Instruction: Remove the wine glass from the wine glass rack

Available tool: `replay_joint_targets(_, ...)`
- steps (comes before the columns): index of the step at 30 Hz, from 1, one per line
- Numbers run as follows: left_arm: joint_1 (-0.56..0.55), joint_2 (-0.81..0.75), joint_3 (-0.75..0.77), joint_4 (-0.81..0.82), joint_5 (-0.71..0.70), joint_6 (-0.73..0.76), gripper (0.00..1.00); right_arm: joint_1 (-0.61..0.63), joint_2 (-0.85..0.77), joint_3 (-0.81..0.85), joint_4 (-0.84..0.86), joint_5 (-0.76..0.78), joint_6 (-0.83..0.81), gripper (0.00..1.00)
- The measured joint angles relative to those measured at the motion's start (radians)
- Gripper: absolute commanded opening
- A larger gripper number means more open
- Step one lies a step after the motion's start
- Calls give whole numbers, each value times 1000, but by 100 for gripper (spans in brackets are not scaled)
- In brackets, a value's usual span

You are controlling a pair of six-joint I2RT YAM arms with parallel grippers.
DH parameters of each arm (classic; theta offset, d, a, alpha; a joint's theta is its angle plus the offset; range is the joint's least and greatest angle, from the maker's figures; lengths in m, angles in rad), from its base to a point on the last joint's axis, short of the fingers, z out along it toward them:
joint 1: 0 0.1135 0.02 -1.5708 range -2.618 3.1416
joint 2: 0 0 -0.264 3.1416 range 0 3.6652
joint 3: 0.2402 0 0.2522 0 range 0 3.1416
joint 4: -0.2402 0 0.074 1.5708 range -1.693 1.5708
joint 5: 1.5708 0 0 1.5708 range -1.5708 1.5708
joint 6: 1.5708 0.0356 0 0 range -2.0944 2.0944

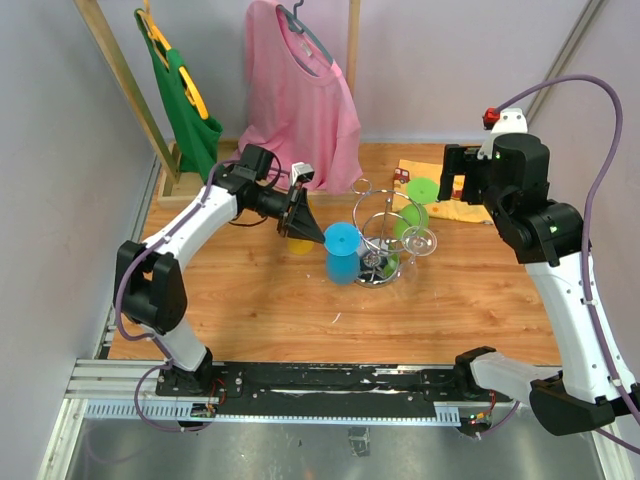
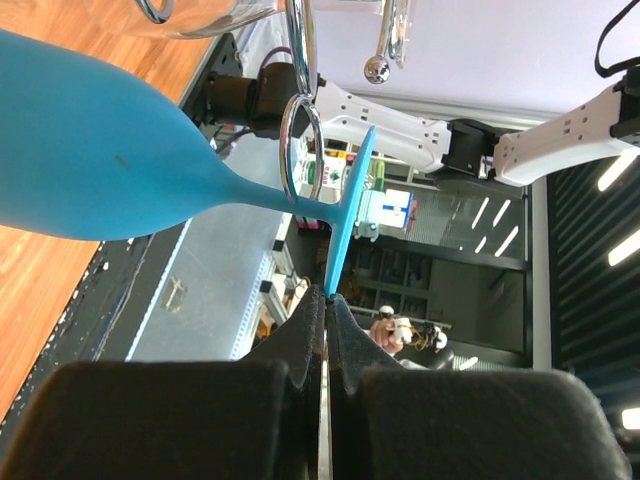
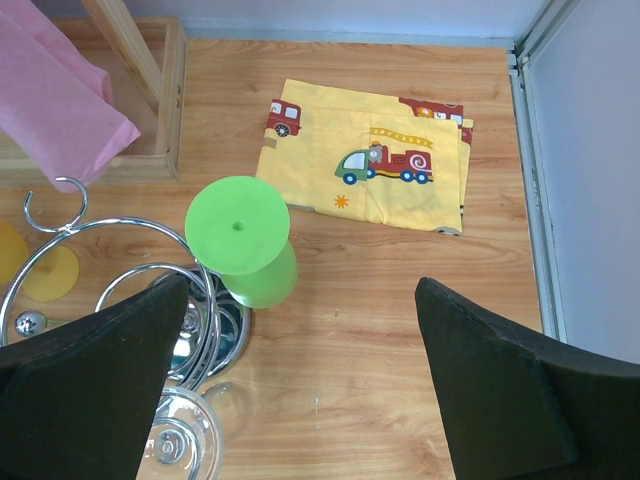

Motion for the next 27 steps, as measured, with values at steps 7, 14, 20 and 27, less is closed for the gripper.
replay_joint_targets(7,34,-31,-2,-23,0,12,0,0,8,2,1,-21,8,98)
replay_joint_targets(14,68,-74,-18,-39,0,25,0,0,63,63,7,-97,22,99)
replay_joint_targets(20,105,-96,-45,-52,0,37,0,0,116,130,32,-213,62,99)
replay_joint_targets(27,129,-116,-60,-69,1,45,0,0,163,141,56,-349,108,97)
